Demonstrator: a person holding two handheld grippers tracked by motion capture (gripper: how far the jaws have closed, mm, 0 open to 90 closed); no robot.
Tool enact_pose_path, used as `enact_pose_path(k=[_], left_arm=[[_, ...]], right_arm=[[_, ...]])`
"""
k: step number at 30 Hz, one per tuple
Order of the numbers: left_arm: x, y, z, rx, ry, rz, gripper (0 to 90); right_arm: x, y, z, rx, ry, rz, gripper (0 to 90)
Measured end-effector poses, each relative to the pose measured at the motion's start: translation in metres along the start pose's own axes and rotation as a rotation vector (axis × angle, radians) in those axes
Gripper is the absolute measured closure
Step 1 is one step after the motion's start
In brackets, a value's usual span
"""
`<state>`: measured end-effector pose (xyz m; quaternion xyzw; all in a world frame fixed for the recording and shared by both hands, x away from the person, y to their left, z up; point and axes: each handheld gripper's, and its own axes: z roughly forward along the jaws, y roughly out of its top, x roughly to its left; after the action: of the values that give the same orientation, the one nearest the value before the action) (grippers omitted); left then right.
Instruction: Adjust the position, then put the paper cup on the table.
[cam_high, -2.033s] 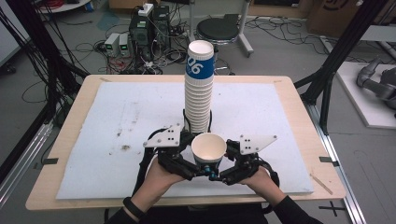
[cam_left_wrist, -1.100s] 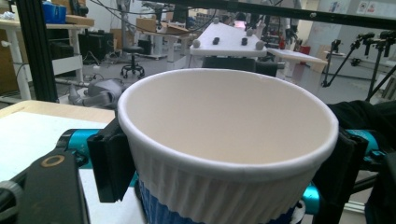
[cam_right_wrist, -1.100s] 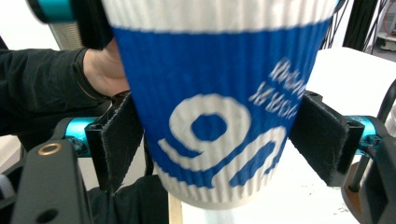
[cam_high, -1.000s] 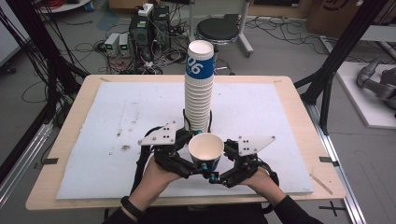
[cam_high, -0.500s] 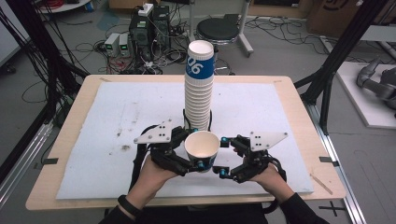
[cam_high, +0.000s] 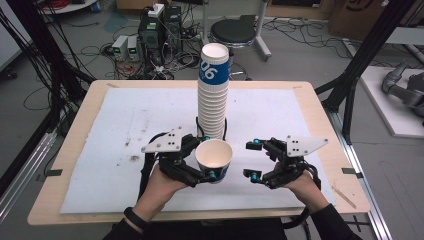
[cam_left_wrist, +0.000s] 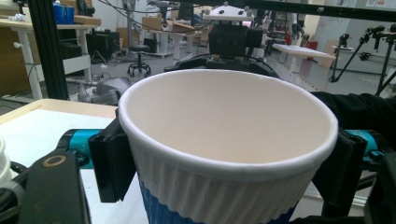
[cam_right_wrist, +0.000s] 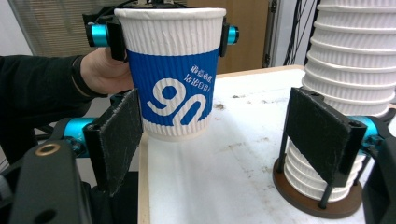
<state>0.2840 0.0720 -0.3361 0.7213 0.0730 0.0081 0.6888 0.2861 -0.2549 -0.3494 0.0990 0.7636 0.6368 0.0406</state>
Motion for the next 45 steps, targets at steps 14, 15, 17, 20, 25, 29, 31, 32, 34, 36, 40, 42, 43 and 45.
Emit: enact_pose_path(k=[14, 15, 17, 20, 25, 29, 31, 32, 34, 36, 40, 42, 43, 45], left_arm=[[-0.001, 0.001, -0.003, 0.007, 0.014, 0.019, 21.5], [-0.001, 0.001, -0.003, 0.007, 0.015, 0.020, 21.5], [0.000, 0.002, -0.005, 0.004, 0.018, 0.020, 21.5], [-0.001, 0.003, -0.007, 0.003, 0.021, 0.023, 21.5], [0.000, 0.005, -0.007, -0.001, 0.021, 0.029, 21.5], [0.000, 0.006, -0.008, 0.004, 0.028, 0.026, 21.5], [0.001, 0.006, -0.010, 0.003, 0.031, 0.026, 21.5], [0.001, 0.007, -0.011, 0.003, 0.035, 0.025, 21.5], [0.002, 0.008, -0.013, 0.004, 0.041, 0.028, 21.5], [0.004, 0.009, -0.016, -0.002, 0.051, 0.025, 21.5], [0.006, 0.010, -0.022, -0.005, 0.067, 0.028, 21.5], [0.007, 0.011, -0.025, -0.004, 0.073, 0.030, 21.5], [0.007, 0.011, -0.026, -0.003, 0.079, 0.033, 21.5], [0.008, 0.012, -0.029, 0.000, 0.090, 0.036, 21.5]], right_arm=[[-0.007, 0.001, -0.011, -0.033, -0.041, 0.010, 20.1], [-0.007, 0.001, -0.011, -0.032, -0.041, 0.009, 20.1], [-0.007, 0.001, -0.012, -0.033, -0.040, 0.009, 20.1], [-0.008, 0.001, -0.012, -0.036, -0.043, 0.007, 20.1], [-0.007, 0.001, -0.013, -0.033, -0.040, 0.007, 20.1], [-0.006, 0.002, -0.015, -0.018, -0.029, -0.003, 20.1], [-0.008, 0.002, -0.016, -0.021, -0.041, -0.011, 20.1], [-0.008, 0.002, -0.017, -0.018, -0.044, -0.011, 20.1], [-0.009, 0.002, -0.018, -0.009, -0.061, -0.016, 20.0], [-0.010, 0.001, -0.019, 0.006, -0.077, -0.013, 20.0], [-0.011, 0.000, -0.021, 0.014, -0.087, -0.025, 19.5], [-0.012, 0.000, -0.021, 0.013, -0.082, -0.022, 18.6], [-0.012, 0.000, -0.021, 0.011, -0.076, -0.017, 18.5], [-0.012, 0.000, -0.021, 0.010, -0.075, -0.013, 18.5]])
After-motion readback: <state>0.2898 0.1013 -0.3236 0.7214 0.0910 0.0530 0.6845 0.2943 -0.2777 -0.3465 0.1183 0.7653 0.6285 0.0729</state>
